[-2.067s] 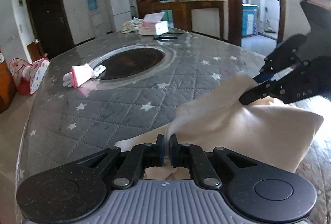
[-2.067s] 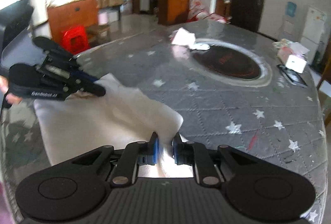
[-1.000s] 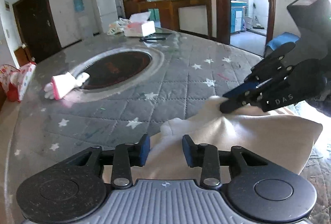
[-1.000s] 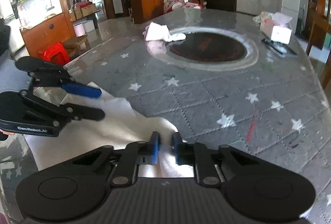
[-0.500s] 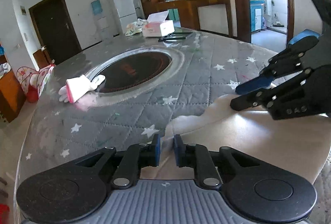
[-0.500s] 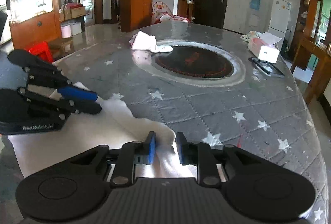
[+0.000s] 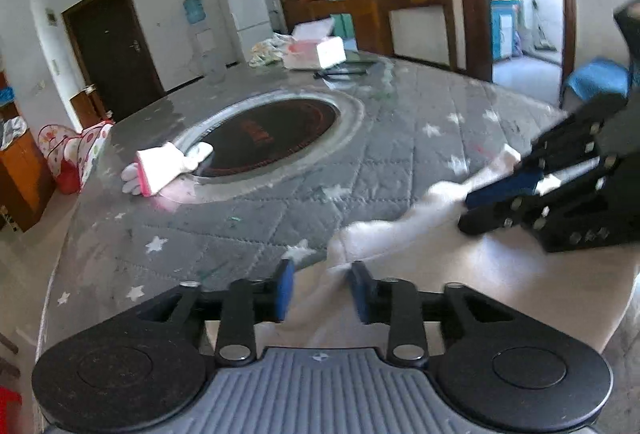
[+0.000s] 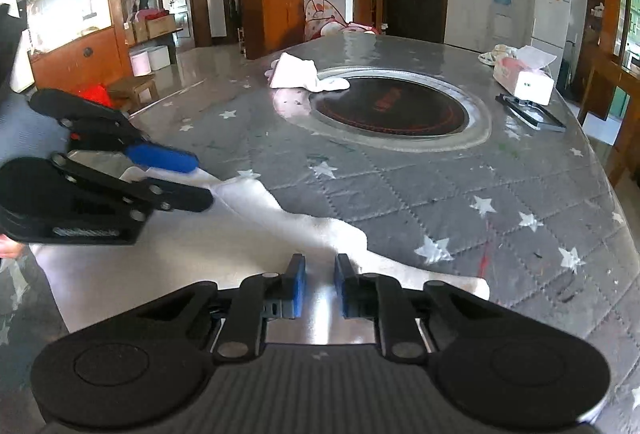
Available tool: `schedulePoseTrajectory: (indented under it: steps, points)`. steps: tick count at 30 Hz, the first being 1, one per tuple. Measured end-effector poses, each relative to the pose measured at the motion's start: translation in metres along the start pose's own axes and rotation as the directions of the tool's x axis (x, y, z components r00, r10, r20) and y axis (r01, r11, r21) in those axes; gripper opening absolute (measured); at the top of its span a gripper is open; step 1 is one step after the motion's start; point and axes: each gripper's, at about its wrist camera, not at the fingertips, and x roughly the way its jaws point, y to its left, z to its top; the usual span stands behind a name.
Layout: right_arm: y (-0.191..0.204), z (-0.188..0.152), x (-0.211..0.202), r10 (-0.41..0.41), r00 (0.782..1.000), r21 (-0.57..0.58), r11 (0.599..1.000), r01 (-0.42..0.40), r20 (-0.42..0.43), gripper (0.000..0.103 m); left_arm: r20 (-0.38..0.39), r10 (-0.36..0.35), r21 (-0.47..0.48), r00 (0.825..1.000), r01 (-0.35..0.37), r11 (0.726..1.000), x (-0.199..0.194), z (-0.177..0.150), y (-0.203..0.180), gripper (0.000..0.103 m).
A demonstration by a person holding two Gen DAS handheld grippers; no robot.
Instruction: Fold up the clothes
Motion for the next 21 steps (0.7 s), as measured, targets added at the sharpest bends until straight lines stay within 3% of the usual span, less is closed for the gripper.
schedulePoseTrajectory:
  steps: [4,8,13,16,21]
  points:
    - [-0.001,0.0,0.001,0.005,1.0,0.0,1.0,-0.005,-0.001,0.014,0.078,-0.101,-0.058,0.992,0.106,0.993,-0.021,0.01,-0.001,0.034]
    - [-0.003,-0.001,0.001,0.013,1.0,0.006,1.0,-0.013,0.001,0.014,0.052,-0.203,-0.08,0.978,0.206,0.975,-0.009,0.013,-0.015,0.022]
    - [-0.005,-0.002,-0.001,0.023,1.0,0.006,1.0,-0.023,0.011,0.014,-0.008,-0.213,-0.138,0.977,0.21,0.968,0.019,0.006,-0.023,0.022]
    - [-0.007,-0.002,-0.01,0.022,0.999,0.01,1.0,-0.023,0.028,0.014,0.0,-0.211,-0.177,0.977,0.208,0.962,0.024,0.002,-0.02,0.022]
    - [0.005,-0.01,-0.047,0.048,0.996,-0.04,0.998,-0.045,0.072,0.015,0.005,-0.186,-0.158,0.982,0.185,0.97,0.023,-0.001,-0.025,0.023]
